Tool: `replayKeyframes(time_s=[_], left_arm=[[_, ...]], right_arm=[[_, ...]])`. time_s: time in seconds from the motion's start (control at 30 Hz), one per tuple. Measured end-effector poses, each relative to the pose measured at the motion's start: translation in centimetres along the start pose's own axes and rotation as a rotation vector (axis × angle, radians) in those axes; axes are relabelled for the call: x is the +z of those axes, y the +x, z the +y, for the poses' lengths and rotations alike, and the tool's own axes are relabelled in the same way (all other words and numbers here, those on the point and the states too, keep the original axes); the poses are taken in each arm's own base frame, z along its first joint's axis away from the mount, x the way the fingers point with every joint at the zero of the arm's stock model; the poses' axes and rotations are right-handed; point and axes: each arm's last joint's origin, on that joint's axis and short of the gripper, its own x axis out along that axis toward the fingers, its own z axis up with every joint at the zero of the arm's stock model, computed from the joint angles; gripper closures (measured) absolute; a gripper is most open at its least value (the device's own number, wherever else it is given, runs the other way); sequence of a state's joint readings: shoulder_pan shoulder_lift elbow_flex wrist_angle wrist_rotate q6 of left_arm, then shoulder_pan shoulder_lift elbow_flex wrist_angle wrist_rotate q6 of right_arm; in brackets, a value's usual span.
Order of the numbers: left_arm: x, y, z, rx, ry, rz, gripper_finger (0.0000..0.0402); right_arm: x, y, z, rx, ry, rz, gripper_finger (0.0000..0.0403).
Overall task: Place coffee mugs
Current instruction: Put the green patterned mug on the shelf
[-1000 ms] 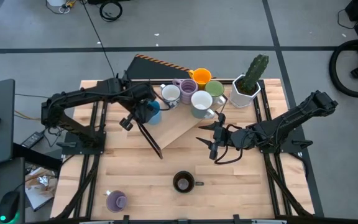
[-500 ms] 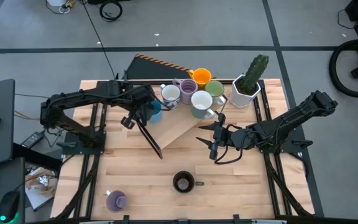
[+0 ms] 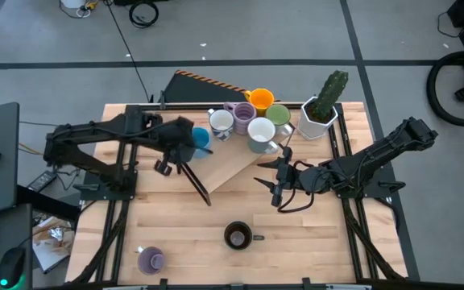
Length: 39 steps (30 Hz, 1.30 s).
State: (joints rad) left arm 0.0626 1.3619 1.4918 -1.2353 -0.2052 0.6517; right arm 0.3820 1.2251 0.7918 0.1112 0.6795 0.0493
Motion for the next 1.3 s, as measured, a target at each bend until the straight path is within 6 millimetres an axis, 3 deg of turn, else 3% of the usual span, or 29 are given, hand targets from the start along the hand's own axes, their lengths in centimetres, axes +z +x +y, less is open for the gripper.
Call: replayKeyframes(time_s=[0.23,0.67,0.97,1.17,1.3], left_arm=[[2.1,-1.5,-3.1,-0.124,-0.241,-0.135,0.0246],[5.2,-4.2,-10.6,-0.304,-0.732,-0.167,0.0246],[6.7,-5.5,-15.0,-0.092,-0.890,-0.293,0.0246],[7.9,-4.2,-16.6,0.068,-0.854,-0.314,0.0246],[8.9,-2.8,-17.1,0.218,-0.723,-0.308,0.0246]], right_arm=[[-0.3,-0.1,0.2,0.040,0.007,0.025,0.0191],[-0.3,-0.3,0.8,0.167,0.034,0.036,0.0191],[-1.5,-2.1,3.0,0.330,0.044,0.139,0.0194],[-2.7,-3.1,5.3,0.351,-0.001,0.192,0.0195],[-2.6,-3.3,5.7,0.347,-0.023,0.190,0.0195]])
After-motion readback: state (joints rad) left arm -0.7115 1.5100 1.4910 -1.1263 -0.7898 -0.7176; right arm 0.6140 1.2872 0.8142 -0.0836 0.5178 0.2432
